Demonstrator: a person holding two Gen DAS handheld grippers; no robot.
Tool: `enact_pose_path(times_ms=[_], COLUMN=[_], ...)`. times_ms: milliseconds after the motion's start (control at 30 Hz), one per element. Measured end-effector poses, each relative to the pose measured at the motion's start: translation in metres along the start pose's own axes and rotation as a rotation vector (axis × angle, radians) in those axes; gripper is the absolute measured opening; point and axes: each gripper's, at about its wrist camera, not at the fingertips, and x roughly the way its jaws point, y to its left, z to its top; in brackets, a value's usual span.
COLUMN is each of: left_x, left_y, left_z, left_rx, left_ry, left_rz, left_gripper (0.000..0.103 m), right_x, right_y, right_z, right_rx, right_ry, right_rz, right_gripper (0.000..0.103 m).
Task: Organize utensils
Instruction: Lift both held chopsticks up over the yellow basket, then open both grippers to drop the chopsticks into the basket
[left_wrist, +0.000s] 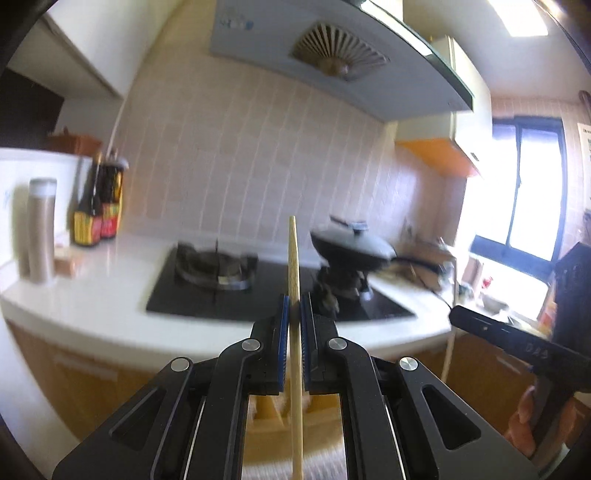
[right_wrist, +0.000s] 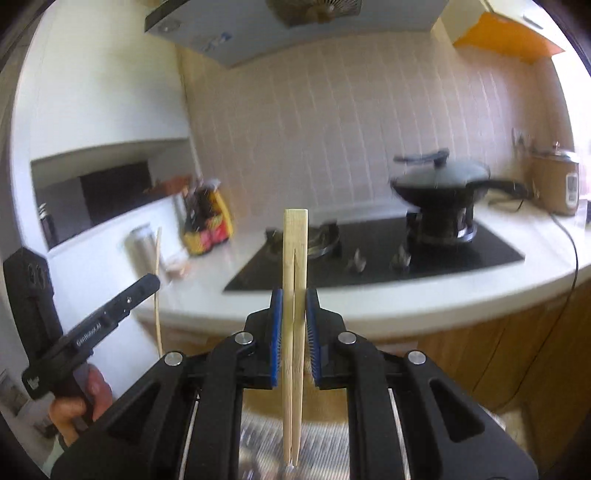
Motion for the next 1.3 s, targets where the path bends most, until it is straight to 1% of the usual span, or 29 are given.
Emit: enact_pose_path(times_ms=[133,233,333,400,500,600,733,767,800,833,867,900,933,967,1000,1033,1133,1233,1300], left_x=[0.033,0.053,0.069,0.078,0.085,0.086,0.082,0.079,0.073,0.070,0.064,0.059,0.054,0.049,0.042,0.032,0.013,-0.007,-0.021], left_y=[0.008,0.012,0.016,0.021,0.027,0.031,0.035,0.035,0.034,0.033,0.032,0.031,0.030,0.029,0.029,0.028,0.025,0.023,0.022], left_z=[0.007,0.003,-0.008,-0.017,-0.032,-0.043,-0.051,-0.051,-0.051,-0.051,-0.050,-0.049,-0.047,-0.046,-0.043,-0.039,-0.030,-0.023,-0.021], left_rx=[0.003,0.017,0.036,0.040,0.040,0.037,0.011,0.008,0.011,0.013,0.014,0.013,0.009,0.002,-0.006,-0.012,-0.025,-0.045,-0.058], left_ry=[-0.065,-0.094,-0.108,-0.101,-0.096,-0.090,-0.065,-0.062,-0.057,-0.053,-0.050,-0.045,-0.039,-0.036,-0.036,-0.033,-0.018,0.006,0.023], left_rz=[0.035,0.068,0.105,0.118,0.130,0.122,0.090,0.086,0.083,0.082,0.081,0.076,0.068,0.059,0.050,0.041,0.021,0.013,-0.001], left_gripper=[0.004,0.004,0.004,0.004,0.004,0.004,0.005,0.007,0.010,0.015,0.018,0.020,0.028,0.040,0.044,0.047,0.047,0.049,0.049], right_x=[0.023,0.050,0.079,0.101,0.116,0.120,0.112,0.108,0.104,0.100,0.095,0.091,0.085,0.079,0.072,0.066,0.046,0.023,0.012], right_y=[-0.012,-0.024,-0.032,-0.037,-0.035,-0.031,-0.024,-0.022,-0.021,-0.020,-0.020,-0.020,-0.020,-0.019,-0.020,-0.020,-0.020,-0.016,-0.014], right_z=[0.024,0.029,0.020,0.007,-0.015,-0.028,-0.039,-0.041,-0.042,-0.043,-0.044,-0.043,-0.043,-0.043,-0.043,-0.042,-0.040,-0.041,-0.041], right_rx=[0.016,0.029,0.036,0.037,0.008,-0.023,-0.056,-0.059,-0.061,-0.061,-0.055,-0.049,-0.043,-0.035,-0.025,-0.014,0.003,0.008,0.008], right_ry=[-0.080,-0.117,-0.121,-0.106,-0.090,-0.097,-0.074,-0.067,-0.060,-0.046,-0.034,-0.028,-0.017,-0.008,-0.002,0.001,0.024,0.044,0.070], right_rz=[-0.043,-0.075,-0.100,-0.112,-0.134,-0.153,-0.145,-0.141,-0.136,-0.123,-0.111,-0.104,-0.095,-0.086,-0.080,-0.077,-0.075,-0.111,-0.108], right_gripper=[0.011,0.011,0.011,0.011,0.011,0.011,0.012,0.013,0.017,0.022,0.024,0.029,0.037,0.043,0.052,0.054,0.054,0.054,0.054])
